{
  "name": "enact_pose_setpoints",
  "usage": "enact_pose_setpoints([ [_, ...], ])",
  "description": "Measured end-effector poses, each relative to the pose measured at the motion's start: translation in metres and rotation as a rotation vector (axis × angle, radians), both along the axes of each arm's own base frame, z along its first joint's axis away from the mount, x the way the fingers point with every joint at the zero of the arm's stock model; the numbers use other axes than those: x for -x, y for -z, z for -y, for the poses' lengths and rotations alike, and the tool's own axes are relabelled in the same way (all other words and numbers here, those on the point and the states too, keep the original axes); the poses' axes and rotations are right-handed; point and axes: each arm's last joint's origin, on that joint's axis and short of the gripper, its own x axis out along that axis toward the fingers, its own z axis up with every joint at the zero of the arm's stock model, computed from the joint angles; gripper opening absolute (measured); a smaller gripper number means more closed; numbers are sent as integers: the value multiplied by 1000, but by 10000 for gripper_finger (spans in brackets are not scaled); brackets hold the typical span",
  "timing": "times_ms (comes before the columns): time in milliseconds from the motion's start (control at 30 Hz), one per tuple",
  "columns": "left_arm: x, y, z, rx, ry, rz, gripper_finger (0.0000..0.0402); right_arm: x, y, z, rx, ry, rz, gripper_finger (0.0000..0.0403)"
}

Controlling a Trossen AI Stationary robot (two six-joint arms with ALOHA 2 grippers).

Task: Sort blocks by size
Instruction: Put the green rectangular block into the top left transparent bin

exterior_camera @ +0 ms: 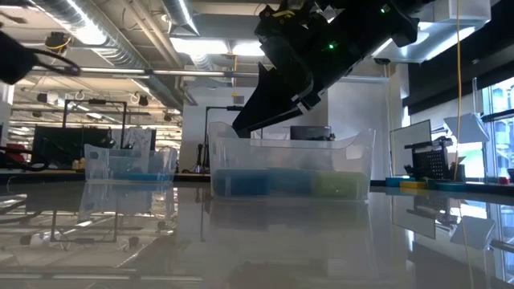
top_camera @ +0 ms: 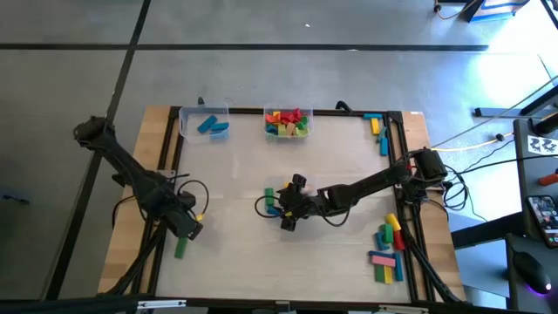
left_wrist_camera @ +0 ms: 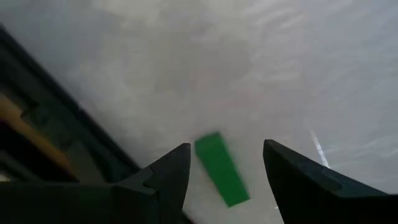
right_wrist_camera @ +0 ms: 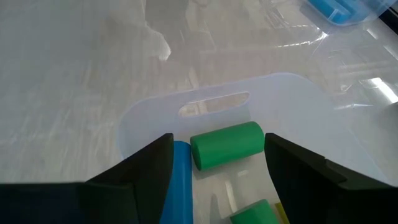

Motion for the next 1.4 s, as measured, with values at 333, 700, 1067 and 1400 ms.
enact_pose_setpoints([
  [333,2,17,27,16,-11,-87,196,0,0,0,0,0,0,248],
  [700,-7,39,43,16,13,-158,196,0,0,0,0,0,0,248],
  [1067,-13,54,51,-4,28,-173,196,0,0,0,0,0,1,248],
  [1400,-13,55,51,-13,127,-159,135,0,0,0,0,0,1,248],
])
